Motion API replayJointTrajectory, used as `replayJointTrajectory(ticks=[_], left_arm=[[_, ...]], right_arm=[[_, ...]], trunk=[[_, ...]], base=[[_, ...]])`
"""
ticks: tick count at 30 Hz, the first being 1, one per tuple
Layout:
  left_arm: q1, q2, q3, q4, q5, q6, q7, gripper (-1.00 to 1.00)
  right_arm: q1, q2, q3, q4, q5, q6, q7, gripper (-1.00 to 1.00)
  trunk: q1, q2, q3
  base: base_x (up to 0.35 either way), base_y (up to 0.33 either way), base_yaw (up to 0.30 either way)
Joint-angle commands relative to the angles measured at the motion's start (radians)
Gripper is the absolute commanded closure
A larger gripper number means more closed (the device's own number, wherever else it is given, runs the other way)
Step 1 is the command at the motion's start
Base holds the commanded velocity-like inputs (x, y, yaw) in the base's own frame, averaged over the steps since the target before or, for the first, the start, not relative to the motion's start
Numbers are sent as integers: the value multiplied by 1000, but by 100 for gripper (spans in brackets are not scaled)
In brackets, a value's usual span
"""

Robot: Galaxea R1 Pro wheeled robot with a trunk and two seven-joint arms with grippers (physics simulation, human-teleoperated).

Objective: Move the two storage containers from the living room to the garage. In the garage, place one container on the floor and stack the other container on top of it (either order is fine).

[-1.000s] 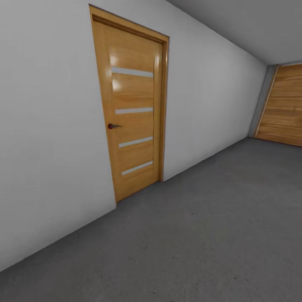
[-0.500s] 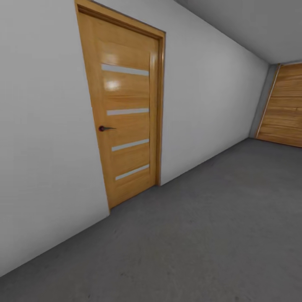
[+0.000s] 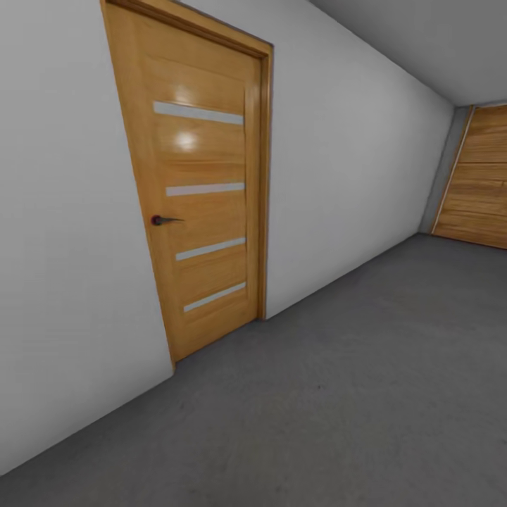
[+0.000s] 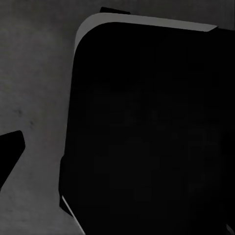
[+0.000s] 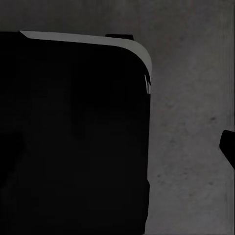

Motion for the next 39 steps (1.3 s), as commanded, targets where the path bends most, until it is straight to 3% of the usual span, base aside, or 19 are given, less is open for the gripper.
replayJointTrajectory(ticks=[1, 23, 39], left_arm=[[0, 0, 0, -2, 8, 0, 1, -100], [0, 0, 1, -2, 9, -2, 1, -100], [0, -1, 1, -2, 6, -5, 1, -100]], right_arm=[[-1, 0, 1, 1, 0, -4, 0, -100], [-1, 5, 0, 1, 0, -4, 0, -100], [-1, 6, -1, 1, 0, -6, -1, -100]], trunk=[[1, 0, -1], [1, 0, -1], [1, 0, -1]], base=[[318, -43, 0], [321, -5, 5], [308, -147, 225]])
